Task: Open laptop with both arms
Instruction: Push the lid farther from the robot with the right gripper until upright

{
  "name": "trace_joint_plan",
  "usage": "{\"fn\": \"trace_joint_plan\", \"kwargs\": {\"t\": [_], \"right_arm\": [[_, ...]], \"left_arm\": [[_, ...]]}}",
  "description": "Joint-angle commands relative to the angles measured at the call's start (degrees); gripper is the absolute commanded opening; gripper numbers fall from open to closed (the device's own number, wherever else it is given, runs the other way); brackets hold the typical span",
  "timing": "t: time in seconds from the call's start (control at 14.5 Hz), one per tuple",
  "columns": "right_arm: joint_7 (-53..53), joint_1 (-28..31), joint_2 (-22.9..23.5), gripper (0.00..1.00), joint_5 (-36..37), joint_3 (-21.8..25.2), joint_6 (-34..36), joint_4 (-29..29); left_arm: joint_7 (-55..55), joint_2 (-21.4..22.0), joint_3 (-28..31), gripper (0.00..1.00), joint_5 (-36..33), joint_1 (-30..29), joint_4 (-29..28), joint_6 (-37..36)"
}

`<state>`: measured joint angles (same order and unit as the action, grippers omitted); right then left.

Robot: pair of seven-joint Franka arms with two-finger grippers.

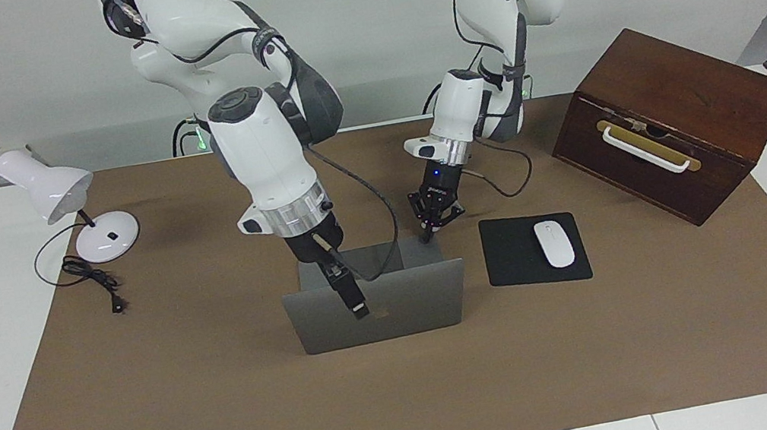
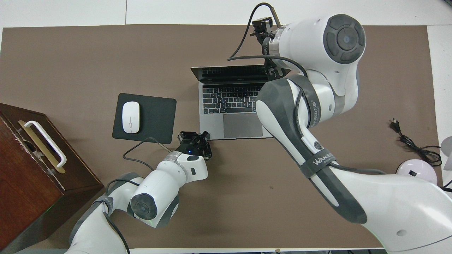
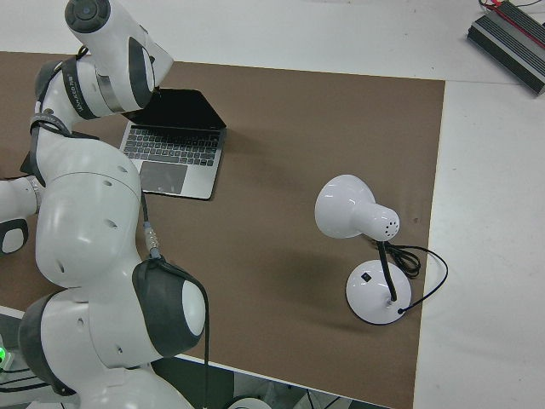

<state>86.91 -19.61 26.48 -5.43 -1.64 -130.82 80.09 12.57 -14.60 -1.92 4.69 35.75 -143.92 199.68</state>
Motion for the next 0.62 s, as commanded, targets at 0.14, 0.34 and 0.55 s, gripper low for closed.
{"fn": "trace_joint_plan", "kwargs": {"t": [0.14,0.34,0.55], "right_arm": [[-8.2,3.9,-4.5,0.99,-5.4,-0.9,9.7,-0.5],[-11.0,5.9,-7.5,0.99,-6.1,-1.0,16.8,-0.5],[-16.3,9.6,-7.9,0.99,-9.7,-0.6,28.1,-8.0]], "left_arm": [[0.0,-3.6,-0.6,0.0,-0.4,-0.4,1.0,0.8],[-0.3,-3.6,-0.6,0.0,0.2,-0.8,1.0,0.7],[-3.3,-3.1,-0.7,0.0,0.4,-0.8,1.1,0.5]]}}
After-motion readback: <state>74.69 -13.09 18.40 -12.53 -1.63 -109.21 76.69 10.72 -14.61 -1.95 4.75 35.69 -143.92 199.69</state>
